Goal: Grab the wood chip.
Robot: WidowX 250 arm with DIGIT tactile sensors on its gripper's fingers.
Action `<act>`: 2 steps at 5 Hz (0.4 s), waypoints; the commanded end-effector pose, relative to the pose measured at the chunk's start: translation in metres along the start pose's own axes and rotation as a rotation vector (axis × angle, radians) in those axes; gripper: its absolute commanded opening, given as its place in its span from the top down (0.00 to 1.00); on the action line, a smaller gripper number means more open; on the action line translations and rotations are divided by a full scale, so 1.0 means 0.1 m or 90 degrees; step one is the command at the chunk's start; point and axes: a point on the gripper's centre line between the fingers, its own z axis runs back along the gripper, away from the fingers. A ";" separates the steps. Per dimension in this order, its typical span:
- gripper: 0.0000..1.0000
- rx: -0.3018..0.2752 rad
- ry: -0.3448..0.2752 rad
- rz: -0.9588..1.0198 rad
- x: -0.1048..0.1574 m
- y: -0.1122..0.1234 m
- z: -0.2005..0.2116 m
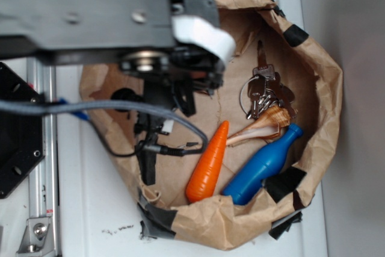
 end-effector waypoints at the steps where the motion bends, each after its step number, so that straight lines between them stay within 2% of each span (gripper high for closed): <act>1: 0.00 0.029 0.038 -0.072 0.01 -0.08 -0.48; 2: 0.00 0.009 0.044 -0.110 -0.12 -0.01 -0.75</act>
